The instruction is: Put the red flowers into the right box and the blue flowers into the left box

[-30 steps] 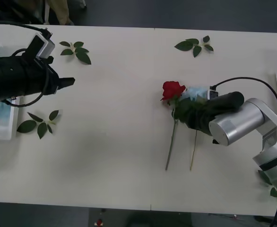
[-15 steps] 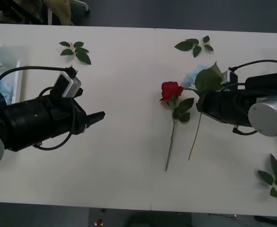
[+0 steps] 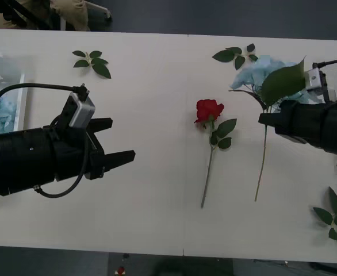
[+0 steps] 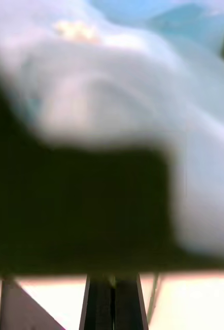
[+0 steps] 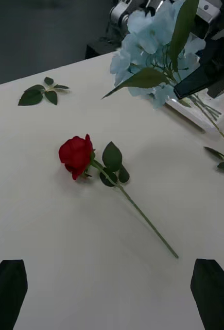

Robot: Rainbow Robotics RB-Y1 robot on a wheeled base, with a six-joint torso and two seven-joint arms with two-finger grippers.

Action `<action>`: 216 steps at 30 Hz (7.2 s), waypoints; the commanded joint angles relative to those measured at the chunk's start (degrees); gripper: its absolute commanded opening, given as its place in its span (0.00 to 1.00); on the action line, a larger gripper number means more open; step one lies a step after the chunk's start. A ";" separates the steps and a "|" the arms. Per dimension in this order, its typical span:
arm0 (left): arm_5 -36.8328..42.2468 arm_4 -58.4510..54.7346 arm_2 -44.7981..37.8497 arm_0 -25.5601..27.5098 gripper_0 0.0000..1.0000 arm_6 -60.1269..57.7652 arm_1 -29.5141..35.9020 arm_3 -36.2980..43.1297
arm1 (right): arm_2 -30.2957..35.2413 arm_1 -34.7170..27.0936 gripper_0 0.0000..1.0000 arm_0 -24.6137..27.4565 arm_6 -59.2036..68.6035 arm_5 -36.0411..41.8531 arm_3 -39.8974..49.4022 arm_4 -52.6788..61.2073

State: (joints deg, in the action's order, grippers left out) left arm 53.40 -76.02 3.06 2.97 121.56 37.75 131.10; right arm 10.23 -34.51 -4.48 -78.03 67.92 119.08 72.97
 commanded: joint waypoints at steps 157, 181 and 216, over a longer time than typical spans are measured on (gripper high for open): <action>22.89 -16.53 -26.97 13.64 0.00 9.14 41.52 -49.36 | -15.77 -2.22 1.00 -7.21 17.92 7.75 7.57 -24.63; 8.12 0.53 -16.24 17.15 0.01 9.05 43.02 -54.37 | -26.40 9.73 1.00 -22.68 21.52 13.38 -12.65 -46.16; 5.05 -9.14 -20.81 12.76 0.87 10.19 42.32 -47.78 | -34.14 10.70 1.00 -18.20 22.40 0.90 -21.35 -56.18</action>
State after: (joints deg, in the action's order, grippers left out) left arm 58.60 -83.61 -14.27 16.09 129.88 79.31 80.87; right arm -24.31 -24.67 -21.96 -58.58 70.01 97.75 17.83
